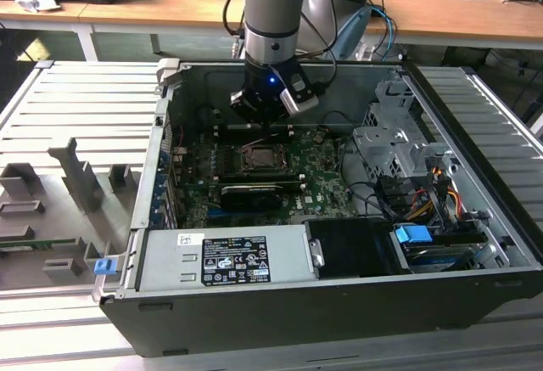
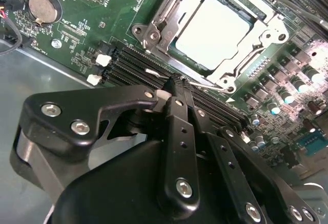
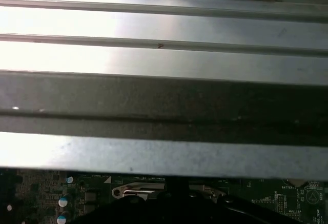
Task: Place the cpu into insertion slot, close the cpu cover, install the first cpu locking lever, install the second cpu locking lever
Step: 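Install the first cpu locking lever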
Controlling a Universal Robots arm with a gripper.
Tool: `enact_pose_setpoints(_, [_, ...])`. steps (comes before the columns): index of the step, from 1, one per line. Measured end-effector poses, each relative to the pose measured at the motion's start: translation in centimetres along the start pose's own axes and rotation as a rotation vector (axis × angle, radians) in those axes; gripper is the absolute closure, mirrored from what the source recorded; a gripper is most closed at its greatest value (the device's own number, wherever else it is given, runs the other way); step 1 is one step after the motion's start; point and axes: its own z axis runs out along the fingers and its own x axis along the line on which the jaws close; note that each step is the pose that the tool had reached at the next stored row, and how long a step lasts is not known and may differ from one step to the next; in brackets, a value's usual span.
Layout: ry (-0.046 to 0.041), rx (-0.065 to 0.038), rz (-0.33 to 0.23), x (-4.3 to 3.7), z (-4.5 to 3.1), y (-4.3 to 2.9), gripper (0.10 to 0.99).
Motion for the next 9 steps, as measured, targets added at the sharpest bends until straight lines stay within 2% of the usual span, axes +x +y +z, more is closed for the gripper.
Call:
enact_pose_setpoints(5, [0.0, -0.006, -0.002, -0.35, 0.35, -0.04, 0.98])
enact_pose_setpoints(7, [-0.0002, -0.016, -0.005, -0.41, 0.47, -0.03, 0.98])
enact_pose_setpoints(9, [-0.0001, -0.018, -0.007, -0.48, 0.52, -0.04, 0.98])
